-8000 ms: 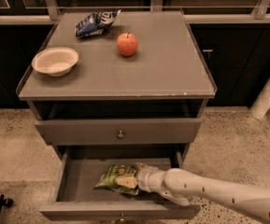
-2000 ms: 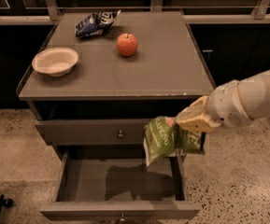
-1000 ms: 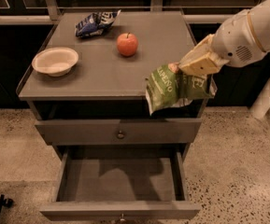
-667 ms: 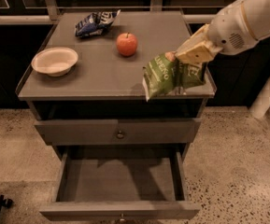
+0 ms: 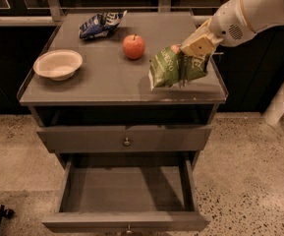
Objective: Pick green jalapeno chip bag from middle drawer and place on counter
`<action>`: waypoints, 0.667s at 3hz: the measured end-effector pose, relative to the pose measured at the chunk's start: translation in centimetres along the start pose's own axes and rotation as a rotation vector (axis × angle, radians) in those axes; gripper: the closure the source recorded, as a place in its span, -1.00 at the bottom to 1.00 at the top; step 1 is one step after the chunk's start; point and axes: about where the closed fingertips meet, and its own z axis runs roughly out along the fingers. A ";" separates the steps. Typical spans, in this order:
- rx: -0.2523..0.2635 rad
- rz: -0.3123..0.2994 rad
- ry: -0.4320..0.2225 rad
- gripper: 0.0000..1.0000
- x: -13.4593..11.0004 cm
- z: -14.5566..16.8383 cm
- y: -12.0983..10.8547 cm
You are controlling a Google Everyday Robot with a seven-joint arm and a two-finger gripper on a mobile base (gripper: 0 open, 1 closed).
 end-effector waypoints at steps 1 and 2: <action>0.001 0.014 0.000 1.00 0.1 0.8 -1.3; 0.001 0.021 0.000 1.00 0.1 1.3 -2.0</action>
Offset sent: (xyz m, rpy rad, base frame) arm 0.0329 -0.0062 -0.0058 0.0119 0.0126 -0.0312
